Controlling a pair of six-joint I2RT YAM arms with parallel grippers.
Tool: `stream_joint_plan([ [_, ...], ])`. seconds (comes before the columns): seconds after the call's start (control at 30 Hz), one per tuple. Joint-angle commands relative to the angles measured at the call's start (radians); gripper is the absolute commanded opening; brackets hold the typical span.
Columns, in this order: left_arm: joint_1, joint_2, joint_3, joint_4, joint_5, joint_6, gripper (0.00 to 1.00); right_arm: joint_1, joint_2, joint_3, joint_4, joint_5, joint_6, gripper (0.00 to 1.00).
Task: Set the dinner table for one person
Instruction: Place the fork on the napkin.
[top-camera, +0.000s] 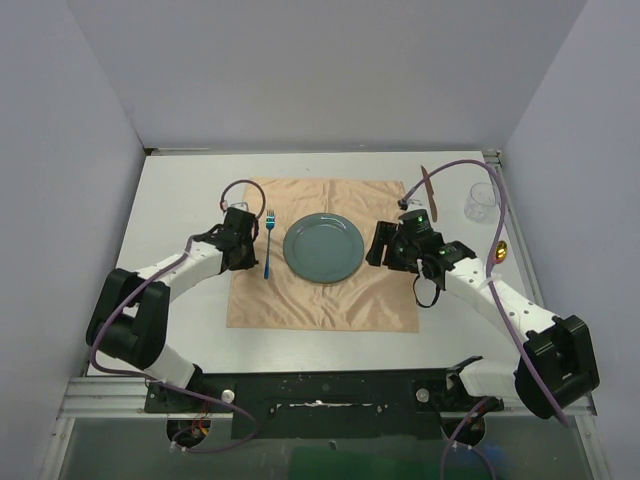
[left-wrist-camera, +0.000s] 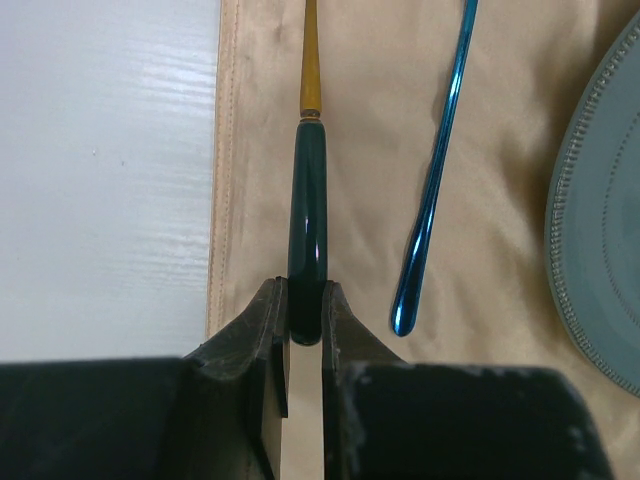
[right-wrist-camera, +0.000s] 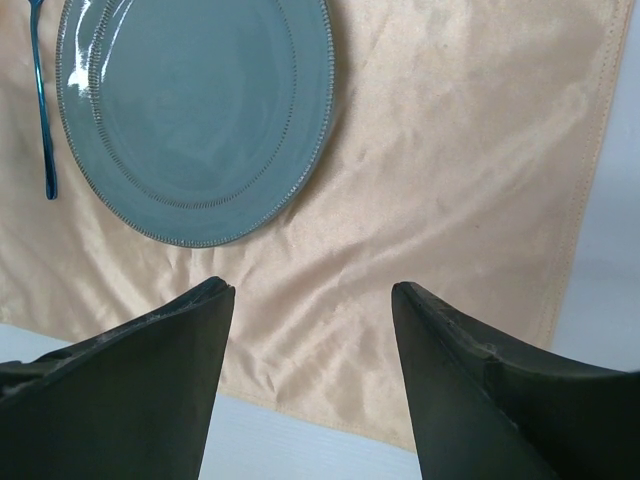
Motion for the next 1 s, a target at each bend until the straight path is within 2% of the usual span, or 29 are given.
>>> stream_joint_plan([
  [0.0,0.006,0.021,-0.006,0.136,-0.036,0.029,0.00,0.017,0.015,0.008,0.017,0.021,0.013,0.65],
  [0.47,0.031,0.075,-0.080,0.308,-0.036,0.079,0.00,0.054,0.080,0.043,0.013,0.035,0.017,0.66],
  [0.97,0.023,-0.014,-0.111,0.251,0.024,0.065,0.00,0.087,0.132,0.087,0.010,0.045,0.020,0.66],
])
